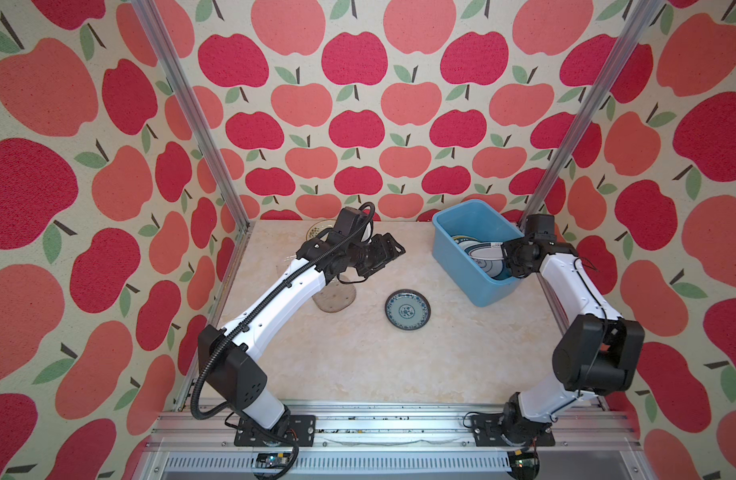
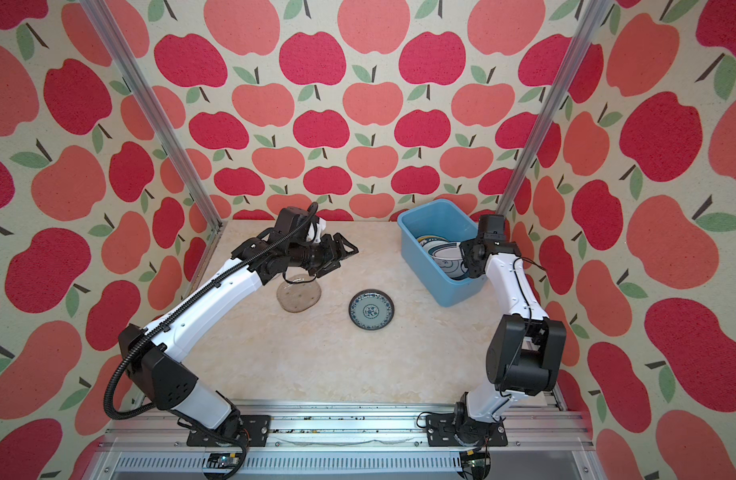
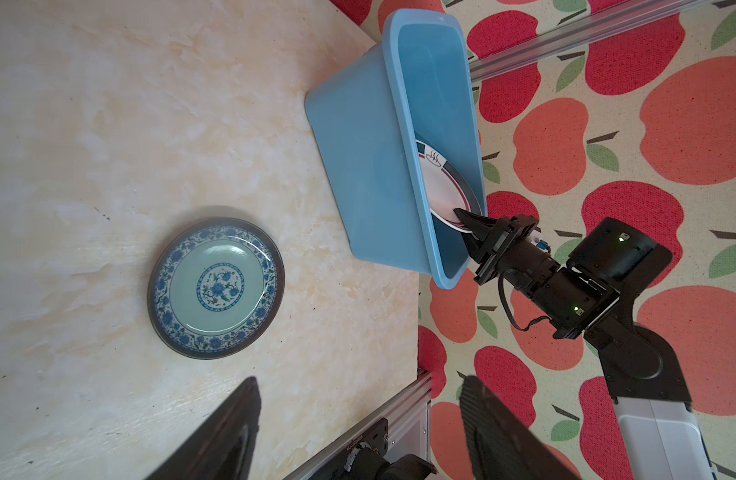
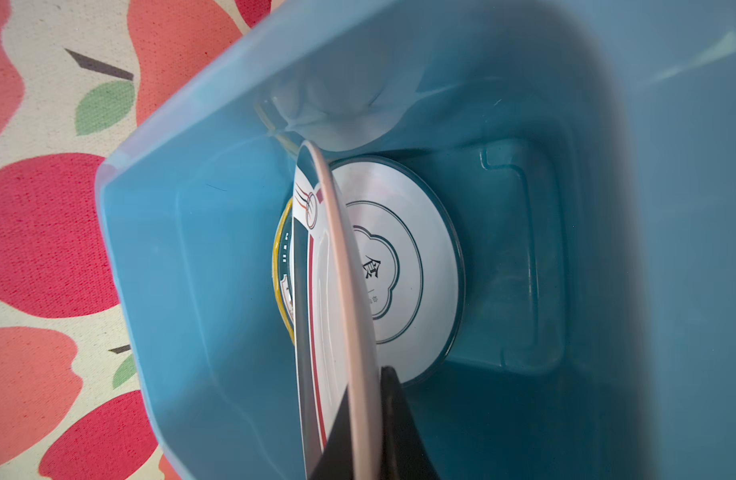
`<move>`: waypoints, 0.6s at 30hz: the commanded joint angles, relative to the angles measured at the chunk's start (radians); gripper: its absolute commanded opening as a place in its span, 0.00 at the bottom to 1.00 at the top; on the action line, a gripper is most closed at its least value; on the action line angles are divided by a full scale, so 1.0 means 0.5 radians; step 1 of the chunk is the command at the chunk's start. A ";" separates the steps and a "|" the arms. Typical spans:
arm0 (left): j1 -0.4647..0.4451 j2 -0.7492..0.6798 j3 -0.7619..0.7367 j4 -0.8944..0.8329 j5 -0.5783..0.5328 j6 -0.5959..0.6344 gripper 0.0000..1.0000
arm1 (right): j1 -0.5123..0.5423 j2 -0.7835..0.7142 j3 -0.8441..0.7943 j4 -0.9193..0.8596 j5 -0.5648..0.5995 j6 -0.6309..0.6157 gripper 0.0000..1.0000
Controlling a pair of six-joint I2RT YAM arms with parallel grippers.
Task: Place the plates into the plastic bin on the countertop
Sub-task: 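Lower the red-and-green rimmed plate into the bin with the right gripper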
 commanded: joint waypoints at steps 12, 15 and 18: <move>0.063 -0.160 -0.083 -0.063 0.013 0.030 0.79 | 0.025 0.186 0.156 -0.128 0.151 -0.091 0.11; 0.076 -0.159 -0.073 -0.069 0.024 0.030 0.79 | 0.024 0.210 0.159 -0.146 0.156 -0.089 0.15; 0.091 -0.166 -0.067 -0.085 0.017 0.034 0.79 | 0.022 0.240 0.161 -0.148 0.150 -0.083 0.16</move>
